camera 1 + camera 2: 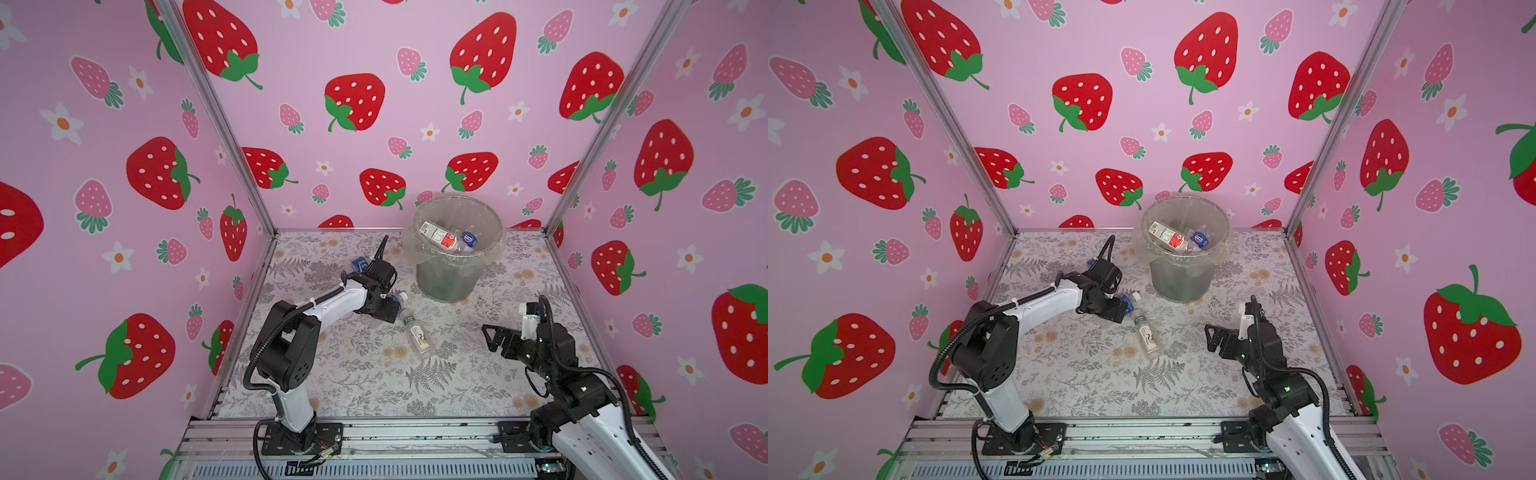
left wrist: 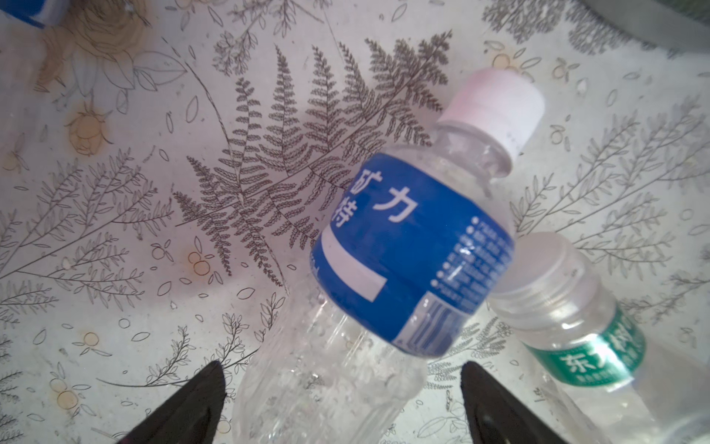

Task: Throw the plastic bottles in the bin
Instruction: 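Lower the left gripper onto the blue-labelled bottle nearest the green-labelled one and close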

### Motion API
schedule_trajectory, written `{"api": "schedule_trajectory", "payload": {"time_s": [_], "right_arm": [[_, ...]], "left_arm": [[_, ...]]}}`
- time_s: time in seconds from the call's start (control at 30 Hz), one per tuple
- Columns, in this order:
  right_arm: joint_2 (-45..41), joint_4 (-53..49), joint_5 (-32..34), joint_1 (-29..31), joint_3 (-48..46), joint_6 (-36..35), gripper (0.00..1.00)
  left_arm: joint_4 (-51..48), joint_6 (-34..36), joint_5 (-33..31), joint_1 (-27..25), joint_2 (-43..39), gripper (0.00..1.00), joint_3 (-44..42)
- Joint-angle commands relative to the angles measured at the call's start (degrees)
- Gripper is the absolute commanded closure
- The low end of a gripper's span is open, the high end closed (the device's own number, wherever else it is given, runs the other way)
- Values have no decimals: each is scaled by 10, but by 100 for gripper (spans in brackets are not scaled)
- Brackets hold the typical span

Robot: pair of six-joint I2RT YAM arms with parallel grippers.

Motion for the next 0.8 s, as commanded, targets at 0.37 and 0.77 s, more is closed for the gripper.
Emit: {"api": "schedule_trajectory", "payload": {"time_s": [0.37,0.77], "right_arm": [[-9,-2,2,-2,-4,1,1],[-8,-3,3,-2,-4,1,1]], "left_arm": [[3,11,-8,0,18,19,0],[1,12,0,-1,19,39,-3]]}}
